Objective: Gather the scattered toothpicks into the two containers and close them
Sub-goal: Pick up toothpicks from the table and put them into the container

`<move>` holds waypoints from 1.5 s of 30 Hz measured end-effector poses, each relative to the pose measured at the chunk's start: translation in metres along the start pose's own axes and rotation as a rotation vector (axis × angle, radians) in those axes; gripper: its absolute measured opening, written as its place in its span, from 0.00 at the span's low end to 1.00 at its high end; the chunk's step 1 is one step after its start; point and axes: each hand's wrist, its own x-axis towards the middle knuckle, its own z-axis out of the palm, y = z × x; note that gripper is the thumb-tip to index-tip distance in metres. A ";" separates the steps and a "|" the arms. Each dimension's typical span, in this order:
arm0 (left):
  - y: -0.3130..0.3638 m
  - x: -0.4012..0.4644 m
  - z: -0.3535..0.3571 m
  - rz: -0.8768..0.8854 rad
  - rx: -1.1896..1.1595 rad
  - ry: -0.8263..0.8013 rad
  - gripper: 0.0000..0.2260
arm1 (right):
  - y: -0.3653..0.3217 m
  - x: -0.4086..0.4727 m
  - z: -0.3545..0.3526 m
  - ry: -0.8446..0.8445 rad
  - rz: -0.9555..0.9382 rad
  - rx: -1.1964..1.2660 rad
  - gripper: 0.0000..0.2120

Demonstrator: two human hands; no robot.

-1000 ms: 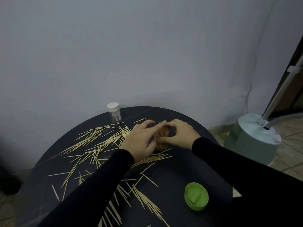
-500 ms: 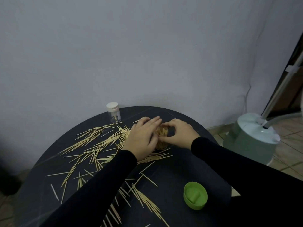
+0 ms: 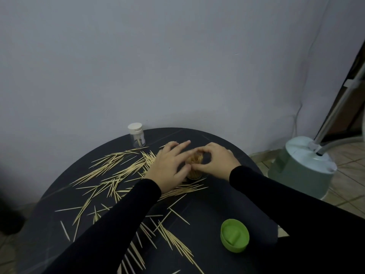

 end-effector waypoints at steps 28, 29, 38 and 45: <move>-0.029 -0.027 -0.015 -0.040 0.307 -0.300 0.14 | -0.052 -0.016 0.018 -0.349 -0.231 -0.297 0.11; -0.029 -0.027 -0.015 -0.030 0.319 -0.300 0.14 | -0.052 -0.016 0.018 -0.344 -0.221 -0.301 0.11; -0.029 -0.028 -0.018 -0.036 0.415 -0.169 0.13 | -0.056 -0.017 0.018 -0.386 -0.193 -0.396 0.10; -0.026 -0.027 -0.017 -0.082 0.352 -0.148 0.11 | -0.060 -0.020 0.003 -0.275 -0.181 -0.268 0.07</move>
